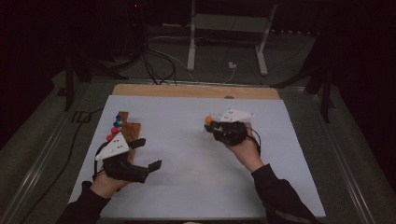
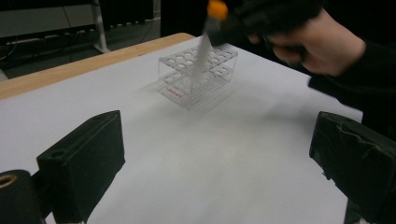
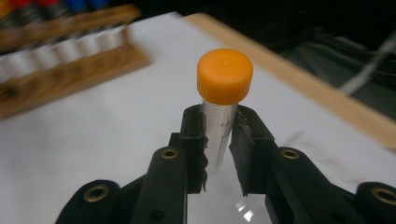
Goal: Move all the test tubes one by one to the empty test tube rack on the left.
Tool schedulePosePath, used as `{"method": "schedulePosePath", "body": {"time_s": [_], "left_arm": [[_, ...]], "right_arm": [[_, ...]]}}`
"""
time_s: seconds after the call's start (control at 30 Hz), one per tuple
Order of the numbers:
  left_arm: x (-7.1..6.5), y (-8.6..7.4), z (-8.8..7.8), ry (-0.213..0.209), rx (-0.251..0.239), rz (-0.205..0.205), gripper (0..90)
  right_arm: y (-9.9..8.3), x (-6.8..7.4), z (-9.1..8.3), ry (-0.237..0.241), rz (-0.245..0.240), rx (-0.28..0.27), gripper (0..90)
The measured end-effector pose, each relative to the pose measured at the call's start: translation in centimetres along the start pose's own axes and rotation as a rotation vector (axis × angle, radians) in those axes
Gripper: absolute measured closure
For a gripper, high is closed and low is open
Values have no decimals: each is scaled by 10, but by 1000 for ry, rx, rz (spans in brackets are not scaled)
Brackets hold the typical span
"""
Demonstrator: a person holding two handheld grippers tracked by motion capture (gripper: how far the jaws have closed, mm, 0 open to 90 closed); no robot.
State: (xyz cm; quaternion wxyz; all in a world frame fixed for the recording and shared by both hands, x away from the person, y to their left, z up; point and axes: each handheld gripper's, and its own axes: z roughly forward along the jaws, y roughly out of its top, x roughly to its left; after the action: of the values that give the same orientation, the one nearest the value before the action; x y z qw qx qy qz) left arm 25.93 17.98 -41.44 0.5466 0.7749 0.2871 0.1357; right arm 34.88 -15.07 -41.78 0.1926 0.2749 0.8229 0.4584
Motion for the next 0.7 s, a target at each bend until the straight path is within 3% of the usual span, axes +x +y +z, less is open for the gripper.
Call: {"method": "schedulePosePath", "body": {"time_s": [0.07,0.13,0.27,0.47,0.57,0.7], "left_arm": [[-4,4,9,-24,4,16,57],[-8,9,19,-29,8,32,77],[-15,19,39,-65,9,64,188],[-21,28,62,-89,17,92,391],[-23,28,71,-90,43,124,470],[-23,27,79,-98,54,132,584]], "right_arm": [[-5,14,0,45,-21,14,754],[-9,25,-1,97,-12,11,753],[-13,46,0,167,-30,28,753],[-14,61,1,215,-47,38,753],[-13,61,1,220,-49,35,753],[-13,61,0,227,-41,31,753]]}}
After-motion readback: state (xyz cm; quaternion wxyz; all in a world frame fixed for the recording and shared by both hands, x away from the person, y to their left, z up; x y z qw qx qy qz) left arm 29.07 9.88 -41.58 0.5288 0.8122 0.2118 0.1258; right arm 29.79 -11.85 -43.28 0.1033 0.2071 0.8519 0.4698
